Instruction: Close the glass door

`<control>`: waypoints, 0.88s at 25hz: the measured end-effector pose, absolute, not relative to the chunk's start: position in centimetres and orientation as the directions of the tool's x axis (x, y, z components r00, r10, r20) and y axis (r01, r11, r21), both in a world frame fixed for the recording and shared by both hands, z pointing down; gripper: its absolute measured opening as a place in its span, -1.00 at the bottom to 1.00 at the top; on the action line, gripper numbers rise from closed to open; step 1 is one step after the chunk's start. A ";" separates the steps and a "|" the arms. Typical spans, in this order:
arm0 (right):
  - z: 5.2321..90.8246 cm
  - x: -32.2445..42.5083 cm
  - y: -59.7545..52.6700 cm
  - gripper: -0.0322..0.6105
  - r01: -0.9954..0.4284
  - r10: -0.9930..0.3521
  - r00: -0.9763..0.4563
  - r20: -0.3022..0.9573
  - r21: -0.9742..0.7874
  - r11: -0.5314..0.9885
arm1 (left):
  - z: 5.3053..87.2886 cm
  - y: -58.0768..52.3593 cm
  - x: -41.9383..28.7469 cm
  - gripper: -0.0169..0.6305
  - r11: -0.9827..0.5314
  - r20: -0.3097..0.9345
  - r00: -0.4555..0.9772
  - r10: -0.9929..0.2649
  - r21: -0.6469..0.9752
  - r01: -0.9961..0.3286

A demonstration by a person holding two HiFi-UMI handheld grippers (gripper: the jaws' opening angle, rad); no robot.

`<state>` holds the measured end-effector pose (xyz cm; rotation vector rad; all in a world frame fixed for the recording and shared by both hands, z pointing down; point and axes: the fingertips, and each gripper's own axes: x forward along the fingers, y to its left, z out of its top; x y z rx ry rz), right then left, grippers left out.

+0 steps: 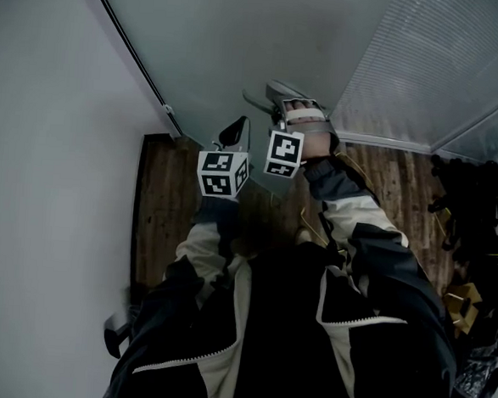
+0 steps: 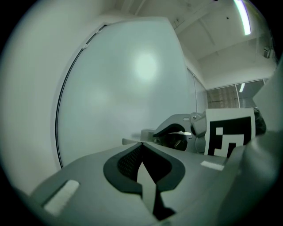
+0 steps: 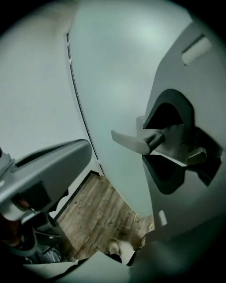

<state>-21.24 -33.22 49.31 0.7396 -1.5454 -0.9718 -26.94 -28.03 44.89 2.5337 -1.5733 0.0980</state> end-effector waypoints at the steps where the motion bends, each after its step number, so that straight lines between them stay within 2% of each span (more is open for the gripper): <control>1: 49.6 -21.2 -33.3 -0.40 0.062 -0.865 -0.182 0.467 0.884 0.464 | 44.8 -28.0 -27.1 -0.95 -0.435 0.137 0.445 -0.885 0.099 -0.895; 10: 49.9 -20.9 -34.8 -0.43 0.069 -0.878 -0.153 0.454 0.891 0.449 | 44.9 -28.9 -27.6 -0.95 -0.453 0.134 0.463 -0.876 0.100 -0.886; 22: 49.9 -17.2 -39.8 -0.41 0.073 -0.878 -0.145 0.456 0.890 0.450 | 44.6 -31.6 -24.7 -0.95 -0.489 0.148 0.500 -0.853 0.104 -0.866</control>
